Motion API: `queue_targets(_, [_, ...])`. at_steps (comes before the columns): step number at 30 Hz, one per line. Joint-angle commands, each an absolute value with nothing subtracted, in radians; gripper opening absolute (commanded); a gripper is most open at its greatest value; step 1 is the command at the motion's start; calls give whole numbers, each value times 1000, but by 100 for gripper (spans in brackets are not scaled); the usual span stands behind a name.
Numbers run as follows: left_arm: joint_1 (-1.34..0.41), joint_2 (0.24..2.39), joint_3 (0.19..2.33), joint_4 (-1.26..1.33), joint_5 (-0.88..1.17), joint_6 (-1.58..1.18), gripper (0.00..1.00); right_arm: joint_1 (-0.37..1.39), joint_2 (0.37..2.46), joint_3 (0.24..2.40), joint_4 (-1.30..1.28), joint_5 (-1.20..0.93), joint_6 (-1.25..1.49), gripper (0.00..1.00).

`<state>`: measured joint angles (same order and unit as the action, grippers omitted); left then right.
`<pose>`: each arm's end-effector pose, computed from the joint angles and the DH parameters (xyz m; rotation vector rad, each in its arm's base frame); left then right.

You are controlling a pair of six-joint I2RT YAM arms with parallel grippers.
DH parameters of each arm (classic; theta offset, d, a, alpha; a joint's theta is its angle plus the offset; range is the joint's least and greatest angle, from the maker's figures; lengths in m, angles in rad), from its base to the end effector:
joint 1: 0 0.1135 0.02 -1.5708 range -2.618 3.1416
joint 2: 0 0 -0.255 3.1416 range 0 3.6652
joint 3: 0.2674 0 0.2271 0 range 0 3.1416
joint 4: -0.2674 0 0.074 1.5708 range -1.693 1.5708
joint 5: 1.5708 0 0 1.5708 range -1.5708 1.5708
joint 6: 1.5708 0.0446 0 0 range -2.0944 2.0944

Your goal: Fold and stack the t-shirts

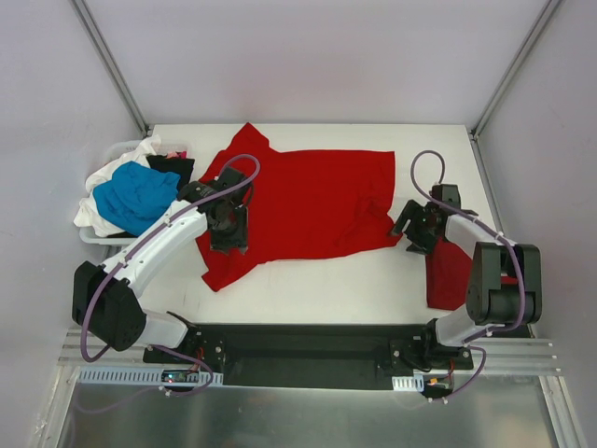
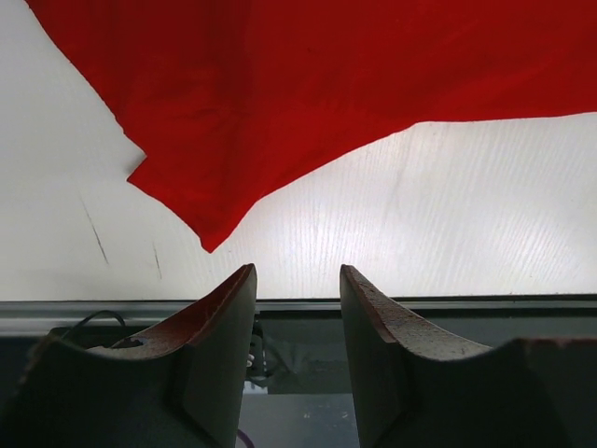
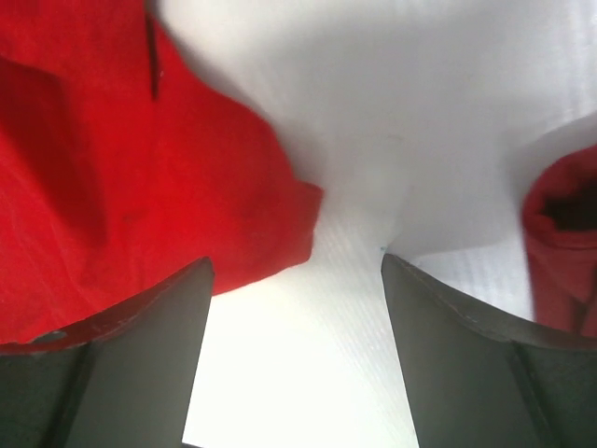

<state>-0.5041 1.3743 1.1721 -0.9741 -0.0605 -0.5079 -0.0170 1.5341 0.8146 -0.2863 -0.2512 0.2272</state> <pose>0.2135 -0.1147 0.2690 -0.0219 2.7611 -0.1944 0.2778 0.0064 0.1701 0.2202 2.5700 0.4022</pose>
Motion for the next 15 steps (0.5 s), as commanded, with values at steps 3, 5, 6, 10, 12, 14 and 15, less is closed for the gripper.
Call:
queue_targets(3, [-508,1379,1206,-985,-49,-463,41,-41,1577,810,-296,-203,230,77])
queue_targets(5, [-508,1376,1209,-986,-54,-460,41,-41,1606,822,-273,-212,239,77])
queue_targets(6, [-506,1368,1209,-988,-55,-456,42,-41,1612,830,-262,-218,244,77])
queue_targets(10, [-506,1348,1206,-1002,-67,-448,42,-23,1649,865,-230,-241,276,71])
queue_targets(12, [-506,1341,1204,-1008,-78,-445,42,-5,1667,893,-229,-241,287,61])
queue_targets(14, [-506,1339,1204,-1011,-81,-443,42,21,1674,905,-229,-238,296,51])
queue_targets(15, [-506,1339,1204,-1011,-81,-442,42,26,1678,911,-227,-238,307,31])
